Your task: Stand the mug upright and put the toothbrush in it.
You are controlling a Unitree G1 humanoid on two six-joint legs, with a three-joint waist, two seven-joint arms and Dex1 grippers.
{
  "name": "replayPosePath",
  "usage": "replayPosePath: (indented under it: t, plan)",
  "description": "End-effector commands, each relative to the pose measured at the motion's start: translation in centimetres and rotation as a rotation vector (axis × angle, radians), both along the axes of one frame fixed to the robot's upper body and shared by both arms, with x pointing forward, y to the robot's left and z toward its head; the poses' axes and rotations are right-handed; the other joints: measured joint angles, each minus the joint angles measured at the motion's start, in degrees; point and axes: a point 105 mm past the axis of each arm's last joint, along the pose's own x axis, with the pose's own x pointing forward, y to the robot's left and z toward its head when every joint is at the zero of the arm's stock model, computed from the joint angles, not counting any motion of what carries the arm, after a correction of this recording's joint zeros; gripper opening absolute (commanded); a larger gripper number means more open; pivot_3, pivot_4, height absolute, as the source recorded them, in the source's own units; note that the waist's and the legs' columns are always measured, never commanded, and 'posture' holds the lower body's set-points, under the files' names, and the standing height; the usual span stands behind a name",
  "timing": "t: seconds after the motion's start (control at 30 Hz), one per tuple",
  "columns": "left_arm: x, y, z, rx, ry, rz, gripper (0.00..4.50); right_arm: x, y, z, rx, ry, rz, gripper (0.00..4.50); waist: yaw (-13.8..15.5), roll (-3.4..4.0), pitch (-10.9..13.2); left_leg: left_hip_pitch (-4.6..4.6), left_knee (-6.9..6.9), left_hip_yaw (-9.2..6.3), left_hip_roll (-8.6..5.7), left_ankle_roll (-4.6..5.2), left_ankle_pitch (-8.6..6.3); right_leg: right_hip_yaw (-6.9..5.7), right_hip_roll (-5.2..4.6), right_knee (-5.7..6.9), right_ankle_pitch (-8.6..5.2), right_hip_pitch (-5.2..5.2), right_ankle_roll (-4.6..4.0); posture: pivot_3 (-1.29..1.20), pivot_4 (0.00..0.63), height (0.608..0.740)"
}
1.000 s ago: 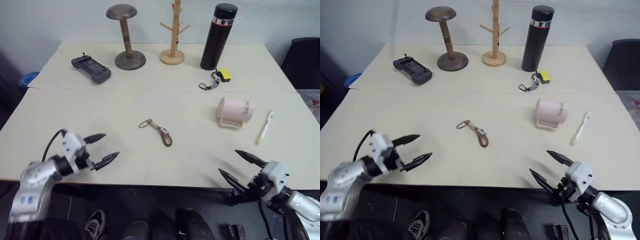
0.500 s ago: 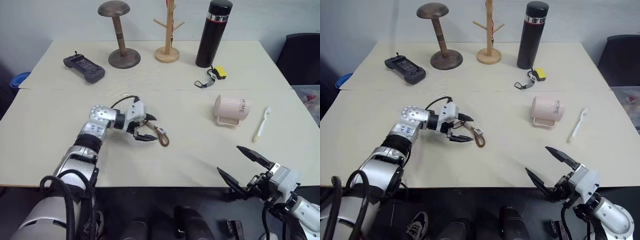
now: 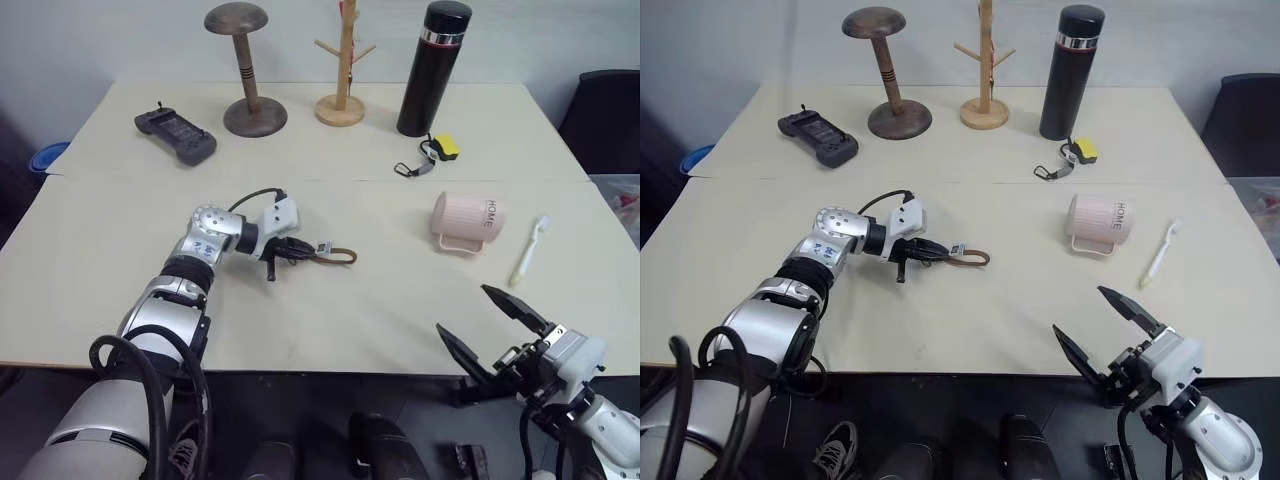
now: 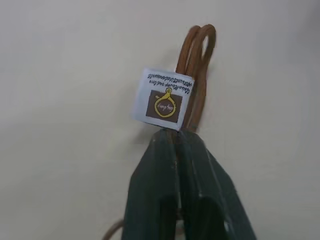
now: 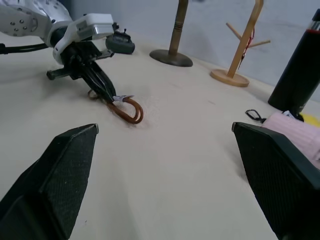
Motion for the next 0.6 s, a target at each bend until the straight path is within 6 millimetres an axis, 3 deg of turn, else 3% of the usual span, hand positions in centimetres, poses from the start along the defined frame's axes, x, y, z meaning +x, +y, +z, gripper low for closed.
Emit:
replayPosePath:
  t: [0.03,0.17,0.27,0.43,0.5,0.6]
  plan:
    - [0.2,2.8,0.7,-0.137,-0.01,0.101,0.02,0.7,0.6,0.4,0.02,-0.006,0.06,4.5,-0.31,0.0,0.0,0.01,-0.01,0.0,0.02,-0.01,0.0,0.0,0.01,0.0,0.0,-0.01,0.0,0.0,0.15,0.74]
    - [0.8,7.4,3.3,-0.336,-0.064,0.301,0.02,1.9,1.7,0.6,0.031,-0.008,0.136,4.5,-1.13,-0.01,0.0,-0.18,0.02,0.01,0.02,-0.07,0.04,0.05,0.02,0.11,0.0,-0.33,-0.01,0.0,0.15,0.74]
    - [-0.2,12.1,4.8,-0.415,-0.114,0.445,0.02,2.7,2.6,0.7,0.043,-0.013,0.191,4.5,-1.33,0.0,0.0,-0.31,0.04,0.0,0.04,-0.09,0.05,0.04,0.02,0.15,0.0,-0.48,-0.01,0.0,0.15,0.74]
    - [-5.2,20.7,5.9,-0.456,-0.144,0.786,0.02,3.6,4.0,1.1,0.067,-0.032,0.274,4.5,-1.97,0.0,0.01,-0.27,-0.04,-0.04,0.03,-0.08,0.03,0.12,0.01,0.1,-0.01,-0.52,-0.03,0.0,0.15,0.74]
    - [-7.7,24.6,5.5,-0.459,-0.147,1.027,0.02,3.6,5.0,1.2,0.073,-0.046,0.327,4.5,-1.58,0.01,0.01,-0.28,-0.04,-0.05,0.02,-0.06,0.03,0.13,0.0,0.09,-0.01,-0.51,-0.03,0.0,0.15,0.74]
    - [-10.7,27.9,3.8,-0.453,-0.109,1.323,0.02,3.4,6.4,0.5,0.049,-0.041,0.416,4.5,-0.51,-0.03,0.0,-0.27,0.02,-0.1,0.01,-0.05,0.02,0.12,-0.02,0.1,-0.02,-0.41,-0.03,0.0,0.15,0.74]
